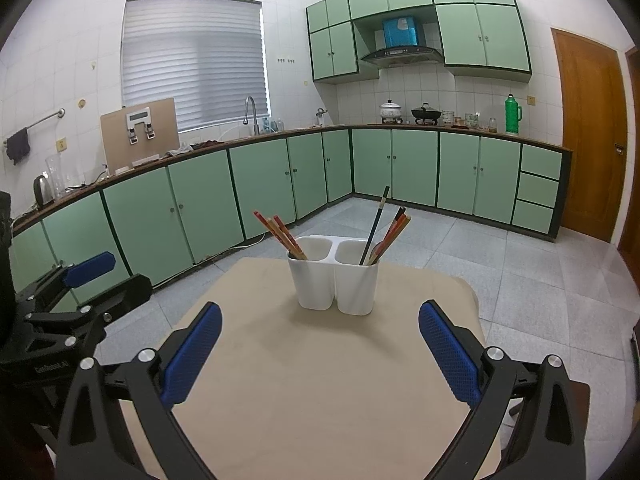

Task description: Organize utensils

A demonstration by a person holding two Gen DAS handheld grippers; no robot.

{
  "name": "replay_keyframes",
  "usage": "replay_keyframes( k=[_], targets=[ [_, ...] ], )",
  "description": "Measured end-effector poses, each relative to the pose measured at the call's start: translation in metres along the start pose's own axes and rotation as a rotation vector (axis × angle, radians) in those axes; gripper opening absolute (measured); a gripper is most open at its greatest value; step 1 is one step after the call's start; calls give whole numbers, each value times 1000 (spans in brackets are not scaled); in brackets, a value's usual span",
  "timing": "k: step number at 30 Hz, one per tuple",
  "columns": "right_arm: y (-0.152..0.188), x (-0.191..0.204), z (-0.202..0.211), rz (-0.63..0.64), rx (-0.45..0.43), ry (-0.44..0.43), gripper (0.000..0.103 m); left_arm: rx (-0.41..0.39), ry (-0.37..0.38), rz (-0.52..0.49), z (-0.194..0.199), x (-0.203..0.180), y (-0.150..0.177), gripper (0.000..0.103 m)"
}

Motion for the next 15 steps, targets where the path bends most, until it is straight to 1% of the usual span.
replay_keyframes(
  k=[15],
  targets=[
    [0, 0, 0, 3, 0, 1, 97, -1, -2, 1, 2, 1, -1, 92]
  ],
)
Point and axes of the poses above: each gripper's, at about its wrist camera, not at the fingertips, and z roughly against the way its jaws point, x to its left, y to its underside, the point moved 8 cm from there along -z, roughly the way its jaws point, and after that the axes turned 13 degrees about y, right-handed, at the moved point
